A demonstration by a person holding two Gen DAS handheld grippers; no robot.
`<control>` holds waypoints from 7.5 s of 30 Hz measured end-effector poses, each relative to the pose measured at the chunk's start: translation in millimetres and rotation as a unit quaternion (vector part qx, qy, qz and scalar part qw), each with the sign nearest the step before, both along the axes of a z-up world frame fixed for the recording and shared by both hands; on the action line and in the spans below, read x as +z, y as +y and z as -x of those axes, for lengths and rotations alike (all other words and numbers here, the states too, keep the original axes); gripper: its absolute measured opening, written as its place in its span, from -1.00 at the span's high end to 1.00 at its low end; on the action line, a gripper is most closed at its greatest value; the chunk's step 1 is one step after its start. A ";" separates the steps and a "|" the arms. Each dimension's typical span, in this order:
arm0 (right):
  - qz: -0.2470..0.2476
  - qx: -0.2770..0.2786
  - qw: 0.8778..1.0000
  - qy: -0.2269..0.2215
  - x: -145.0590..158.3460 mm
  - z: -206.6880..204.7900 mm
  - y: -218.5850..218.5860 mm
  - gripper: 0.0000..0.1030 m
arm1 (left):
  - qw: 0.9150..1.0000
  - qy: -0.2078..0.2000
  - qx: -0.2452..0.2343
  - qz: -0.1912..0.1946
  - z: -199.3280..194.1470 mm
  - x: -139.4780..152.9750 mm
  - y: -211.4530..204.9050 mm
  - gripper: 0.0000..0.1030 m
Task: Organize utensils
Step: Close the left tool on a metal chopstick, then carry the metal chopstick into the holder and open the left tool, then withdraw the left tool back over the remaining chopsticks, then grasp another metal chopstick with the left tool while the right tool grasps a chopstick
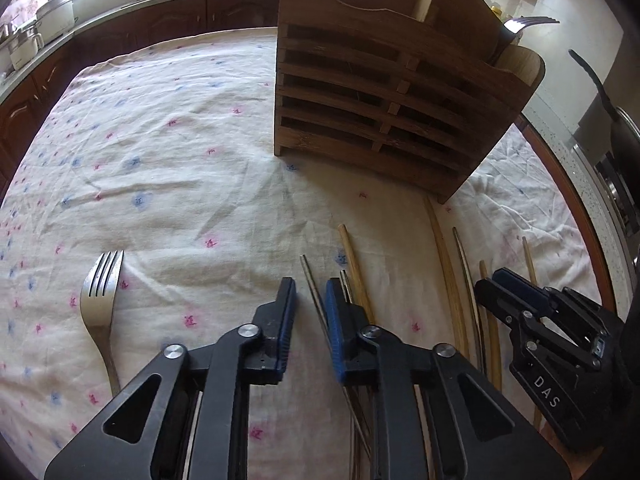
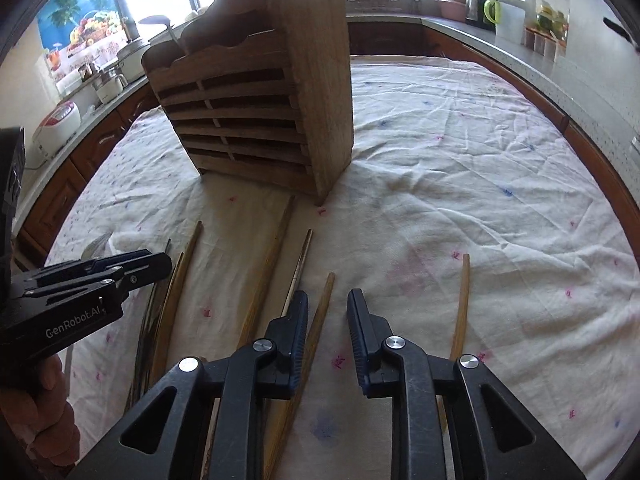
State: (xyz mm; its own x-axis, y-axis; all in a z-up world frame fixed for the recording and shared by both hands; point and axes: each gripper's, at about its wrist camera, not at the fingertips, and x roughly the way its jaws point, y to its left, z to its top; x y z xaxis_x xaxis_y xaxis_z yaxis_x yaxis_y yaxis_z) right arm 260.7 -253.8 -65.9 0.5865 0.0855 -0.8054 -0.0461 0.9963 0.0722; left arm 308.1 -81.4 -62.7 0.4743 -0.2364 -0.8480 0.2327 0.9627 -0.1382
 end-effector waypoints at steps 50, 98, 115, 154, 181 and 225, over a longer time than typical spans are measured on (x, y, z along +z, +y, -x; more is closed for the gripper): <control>-0.156 -0.022 0.965 -0.210 179.7 63.8 -54.8 0.91 | 0.973 -0.173 0.013 0.151 72.6 168.1 80.1 0.93; -0.135 -0.070 0.953 -0.262 159.5 -67.7 -60.7 0.89 | 0.955 -0.259 0.075 0.126 -69.0 152.0 34.1 0.91; -0.150 -0.068 0.949 -0.268 171.5 -56.6 -61.7 0.06 | 0.957 -0.246 0.074 0.132 -64.3 162.0 39.7 0.20; -0.170 -0.062 0.972 -0.149 81.5 81.2 -50.9 -0.87 | 0.989 -0.061 0.090 0.103 98.5 50.0 91.8 -0.66; -0.140 -0.027 0.989 -0.035 23.5 26.8 -26.0 0.20 | 0.999 0.010 0.004 0.046 78.6 9.7 36.7 -0.14; -0.151 0.000 0.982 -0.117 105.5 43.8 -26.4 0.92 | 0.992 -0.083 -0.014 0.097 88.8 90.9 63.6 0.93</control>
State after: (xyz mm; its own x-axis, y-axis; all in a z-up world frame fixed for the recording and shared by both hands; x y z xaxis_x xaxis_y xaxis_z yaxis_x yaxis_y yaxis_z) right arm 216.9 -280.2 39.6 0.7521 0.2991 -0.5873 -0.0958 0.9313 0.3515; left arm 219.2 -17.8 28.2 0.5950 -0.4026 -0.6956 0.2936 0.9146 -0.2782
